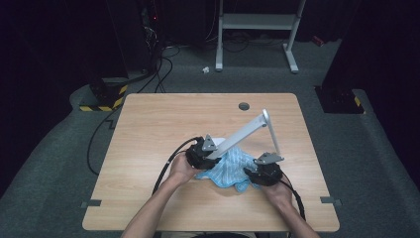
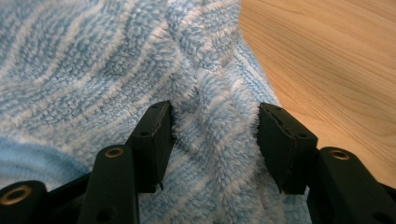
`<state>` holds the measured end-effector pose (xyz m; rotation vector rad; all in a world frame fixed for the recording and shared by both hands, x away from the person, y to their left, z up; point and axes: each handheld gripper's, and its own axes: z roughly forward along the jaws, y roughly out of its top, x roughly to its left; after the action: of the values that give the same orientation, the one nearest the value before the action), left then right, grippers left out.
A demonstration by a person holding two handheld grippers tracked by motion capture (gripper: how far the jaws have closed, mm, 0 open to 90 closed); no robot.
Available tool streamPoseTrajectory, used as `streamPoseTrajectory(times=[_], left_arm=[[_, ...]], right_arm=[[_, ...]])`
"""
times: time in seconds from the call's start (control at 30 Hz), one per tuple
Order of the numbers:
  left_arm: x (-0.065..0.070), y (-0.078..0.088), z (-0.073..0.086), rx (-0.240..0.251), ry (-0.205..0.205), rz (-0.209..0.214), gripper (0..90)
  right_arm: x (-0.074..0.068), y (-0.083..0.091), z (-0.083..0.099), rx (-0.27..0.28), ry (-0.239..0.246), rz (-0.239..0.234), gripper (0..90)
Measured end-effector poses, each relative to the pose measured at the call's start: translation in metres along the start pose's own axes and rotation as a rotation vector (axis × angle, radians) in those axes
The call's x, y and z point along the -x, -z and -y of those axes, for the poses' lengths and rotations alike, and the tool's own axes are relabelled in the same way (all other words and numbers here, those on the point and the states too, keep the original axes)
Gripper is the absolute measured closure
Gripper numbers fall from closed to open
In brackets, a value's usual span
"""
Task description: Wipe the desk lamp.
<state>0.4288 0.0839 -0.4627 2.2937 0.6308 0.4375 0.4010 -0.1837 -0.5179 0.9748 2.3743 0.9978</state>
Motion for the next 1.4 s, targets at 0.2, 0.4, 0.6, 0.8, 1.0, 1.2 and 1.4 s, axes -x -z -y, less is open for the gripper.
streamPoseTrajectory(times=[0.2,0.4,0.6,0.8,1.0,1.2,1.4], left_arm=[[-0.001,0.006,-0.002,0.023,-0.009,-0.055,59.7],[-0.001,0.01,-0.004,0.053,-0.005,-0.087,60.9],[-0.006,0.015,-0.004,0.067,0.021,-0.09,61.6],[-0.008,0.018,-0.005,0.084,0.023,-0.124,62.7],[-0.013,0.024,-0.004,0.099,0.042,-0.169,65.1],[-0.018,0.026,0.001,0.086,0.059,-0.194,68.8],[-0.015,0.026,0.0,0.084,0.041,-0.216,70.5]], right_arm=[[0.002,0.003,0.003,-0.001,-0.002,0.002,45.7],[0.002,0.004,0.003,0.0,0.008,0.008,45.9],[0.003,0.007,0.006,0.003,0.011,0.013,46.5],[0.007,0.011,0.01,0.004,0.004,0.022,46.6],[0.008,0.012,0.011,0.005,0.006,0.026,46.8],[0.007,0.011,0.011,0.006,0.008,0.029,47.0],[0.007,0.012,0.011,0.005,0.013,0.031,47.4]])
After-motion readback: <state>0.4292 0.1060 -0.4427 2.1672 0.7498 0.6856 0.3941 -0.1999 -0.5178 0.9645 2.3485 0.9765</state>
